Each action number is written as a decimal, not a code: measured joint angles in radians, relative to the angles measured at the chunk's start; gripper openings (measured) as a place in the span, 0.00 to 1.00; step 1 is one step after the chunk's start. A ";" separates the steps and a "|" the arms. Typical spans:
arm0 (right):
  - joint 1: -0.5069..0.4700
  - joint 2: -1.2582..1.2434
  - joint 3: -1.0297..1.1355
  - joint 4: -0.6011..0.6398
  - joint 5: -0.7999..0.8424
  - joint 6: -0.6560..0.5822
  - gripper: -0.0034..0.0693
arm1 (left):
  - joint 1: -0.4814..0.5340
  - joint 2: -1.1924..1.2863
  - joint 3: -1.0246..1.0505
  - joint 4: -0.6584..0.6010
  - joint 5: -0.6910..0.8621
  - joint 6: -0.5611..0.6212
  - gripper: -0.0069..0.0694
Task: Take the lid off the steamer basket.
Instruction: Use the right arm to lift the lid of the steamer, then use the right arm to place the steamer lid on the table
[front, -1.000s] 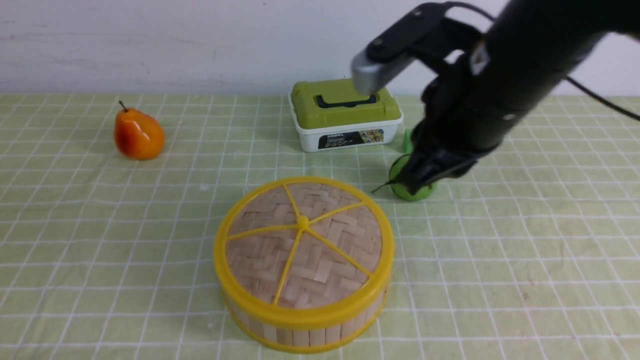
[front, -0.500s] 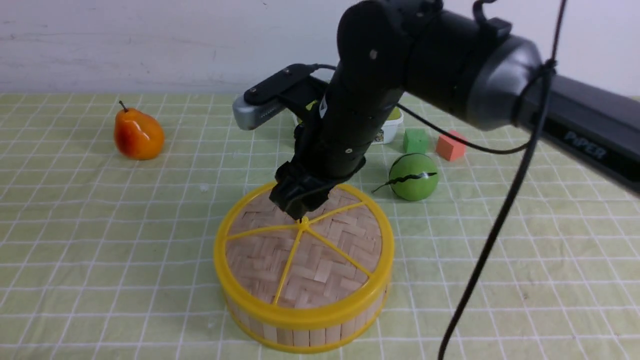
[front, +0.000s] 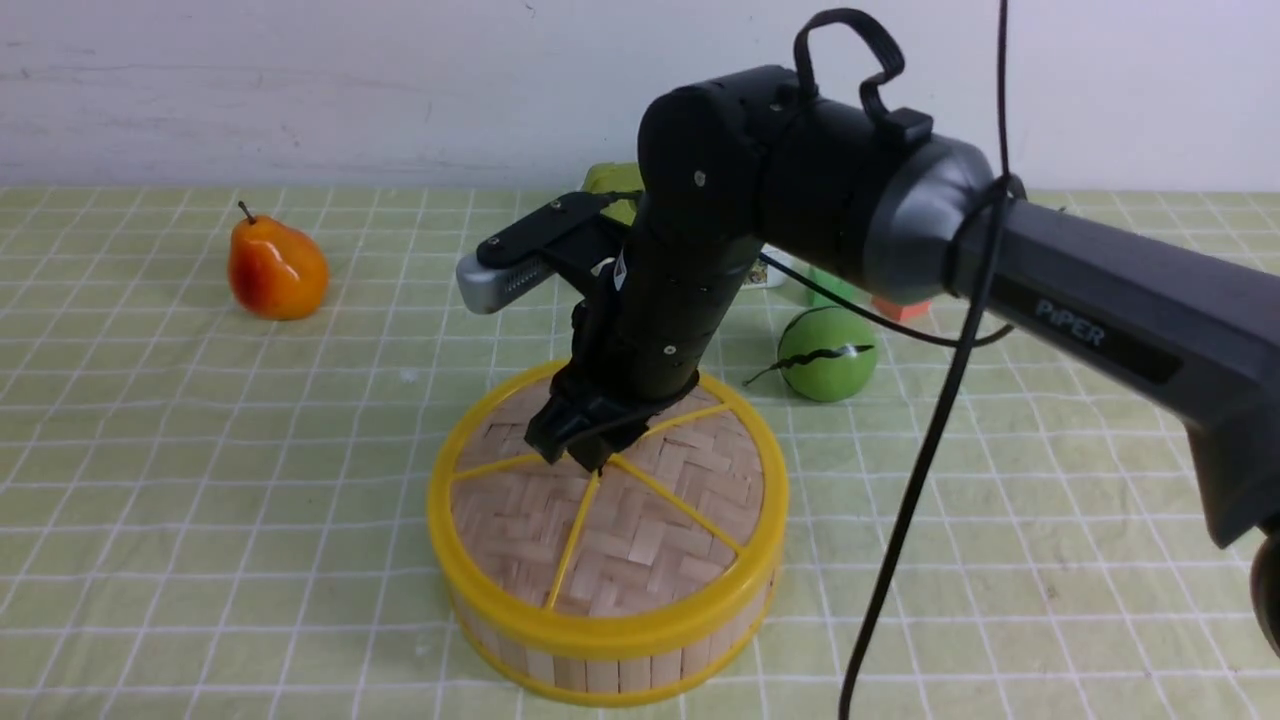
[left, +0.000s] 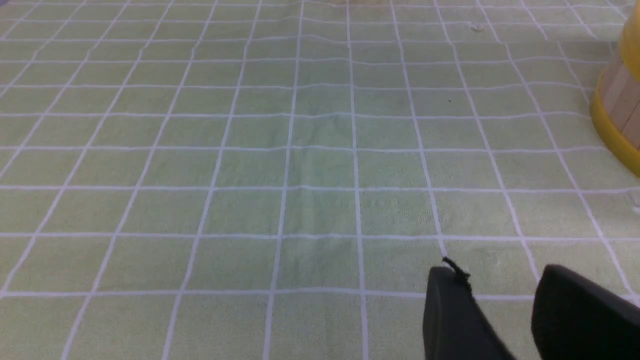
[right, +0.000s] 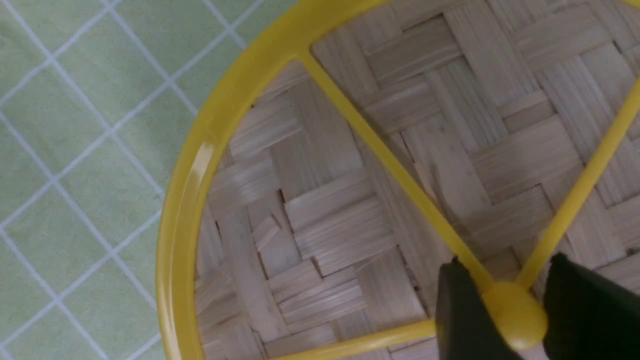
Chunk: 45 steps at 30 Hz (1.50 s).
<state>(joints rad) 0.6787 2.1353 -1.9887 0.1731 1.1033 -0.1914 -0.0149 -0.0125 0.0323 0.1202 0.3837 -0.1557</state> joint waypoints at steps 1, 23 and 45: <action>0.000 0.001 -0.001 -0.001 0.000 0.000 0.31 | 0.000 0.000 0.000 0.000 0.000 0.000 0.40; -0.206 -0.404 0.048 -0.100 0.125 0.000 0.16 | 0.000 0.000 0.000 0.000 0.000 0.000 0.40; -0.529 -0.413 0.842 -0.033 -0.462 0.079 0.18 | 0.000 0.000 0.000 0.000 0.000 0.000 0.40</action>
<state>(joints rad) 0.1499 1.7225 -1.1466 0.1401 0.6415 -0.1128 -0.0149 -0.0125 0.0323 0.1202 0.3837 -0.1557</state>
